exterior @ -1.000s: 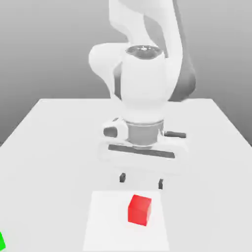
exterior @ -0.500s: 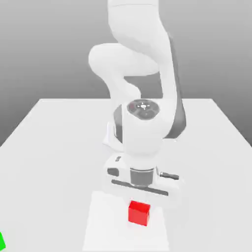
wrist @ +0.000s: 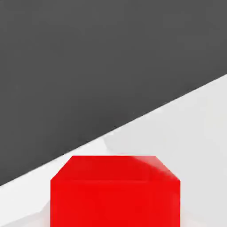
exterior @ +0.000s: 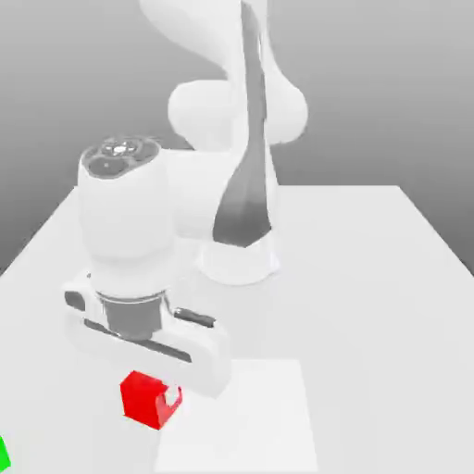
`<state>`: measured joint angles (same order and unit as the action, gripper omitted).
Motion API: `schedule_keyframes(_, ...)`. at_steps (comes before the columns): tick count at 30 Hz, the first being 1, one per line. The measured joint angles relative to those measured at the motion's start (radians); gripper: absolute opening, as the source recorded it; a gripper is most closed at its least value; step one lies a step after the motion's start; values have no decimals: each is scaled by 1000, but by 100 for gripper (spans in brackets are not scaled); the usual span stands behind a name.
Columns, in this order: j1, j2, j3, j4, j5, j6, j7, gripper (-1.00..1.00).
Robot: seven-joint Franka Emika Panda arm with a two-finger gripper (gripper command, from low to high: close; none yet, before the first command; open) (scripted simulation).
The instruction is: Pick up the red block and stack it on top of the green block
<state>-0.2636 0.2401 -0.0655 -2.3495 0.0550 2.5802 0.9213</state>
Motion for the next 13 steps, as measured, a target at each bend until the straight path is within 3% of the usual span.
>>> schedule_keyframes(6, -148, 109, -81, 210, 34, -98, -164, -100)
schedule_keyframes(9, -180, 203, -74, 241, 55, -35, -196, -100)
schedule_keyframes(10, -185, 233, -70, 245, 62, -9, -203, 100)
schedule_keyframes(13, -185, 233, -70, 245, 63, -9, -203, 100)
